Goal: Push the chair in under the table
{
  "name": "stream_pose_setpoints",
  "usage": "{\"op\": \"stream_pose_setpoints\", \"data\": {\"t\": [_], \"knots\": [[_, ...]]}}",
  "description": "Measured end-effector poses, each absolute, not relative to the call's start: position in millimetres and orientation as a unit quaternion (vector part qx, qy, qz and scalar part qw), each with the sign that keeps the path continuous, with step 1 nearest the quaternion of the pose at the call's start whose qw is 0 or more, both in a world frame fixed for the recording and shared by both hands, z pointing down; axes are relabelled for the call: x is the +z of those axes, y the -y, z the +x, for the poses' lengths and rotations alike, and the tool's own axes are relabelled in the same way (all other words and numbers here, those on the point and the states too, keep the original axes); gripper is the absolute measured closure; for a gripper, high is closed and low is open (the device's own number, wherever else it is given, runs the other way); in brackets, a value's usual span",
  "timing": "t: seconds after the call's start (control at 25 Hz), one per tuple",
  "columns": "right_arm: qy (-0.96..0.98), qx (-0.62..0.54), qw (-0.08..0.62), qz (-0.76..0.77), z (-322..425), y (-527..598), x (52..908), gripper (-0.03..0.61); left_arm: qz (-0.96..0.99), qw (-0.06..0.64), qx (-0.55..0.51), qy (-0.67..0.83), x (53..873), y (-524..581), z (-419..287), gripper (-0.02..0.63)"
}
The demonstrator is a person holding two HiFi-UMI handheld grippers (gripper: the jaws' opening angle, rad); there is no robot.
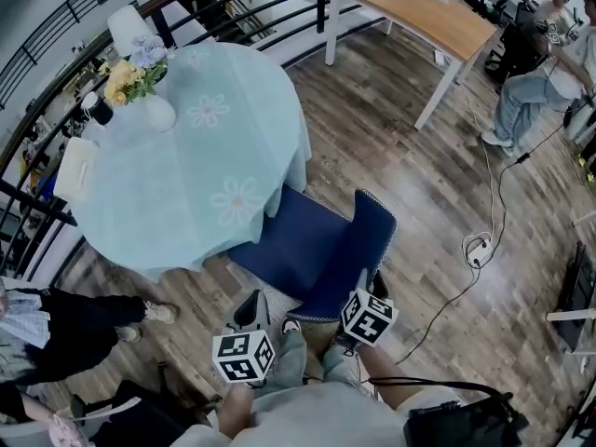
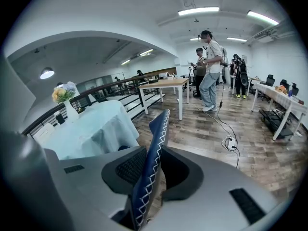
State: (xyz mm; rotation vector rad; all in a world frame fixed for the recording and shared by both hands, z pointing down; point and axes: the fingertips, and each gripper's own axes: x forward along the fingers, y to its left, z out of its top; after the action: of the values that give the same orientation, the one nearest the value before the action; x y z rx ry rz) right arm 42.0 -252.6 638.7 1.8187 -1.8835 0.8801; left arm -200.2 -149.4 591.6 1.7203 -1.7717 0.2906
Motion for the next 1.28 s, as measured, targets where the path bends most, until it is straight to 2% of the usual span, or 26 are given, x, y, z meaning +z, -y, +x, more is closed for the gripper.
{"op": "stream_pose_setpoints", "data": {"t": [0.76,1.28], "knots": [[0.677,0.321,0.180,0.637,-24.6,276.8,637.7,0.474,0.641,0.315,0.096,0.694,585.5,174.3,-249.1,0.609],[0.685,0.310,0.196,0.630,-28.3,272.9,638.0,0.474,0.643,0.314,0.083,0.694,583.0,188.9,-255.5,0.609]]}}
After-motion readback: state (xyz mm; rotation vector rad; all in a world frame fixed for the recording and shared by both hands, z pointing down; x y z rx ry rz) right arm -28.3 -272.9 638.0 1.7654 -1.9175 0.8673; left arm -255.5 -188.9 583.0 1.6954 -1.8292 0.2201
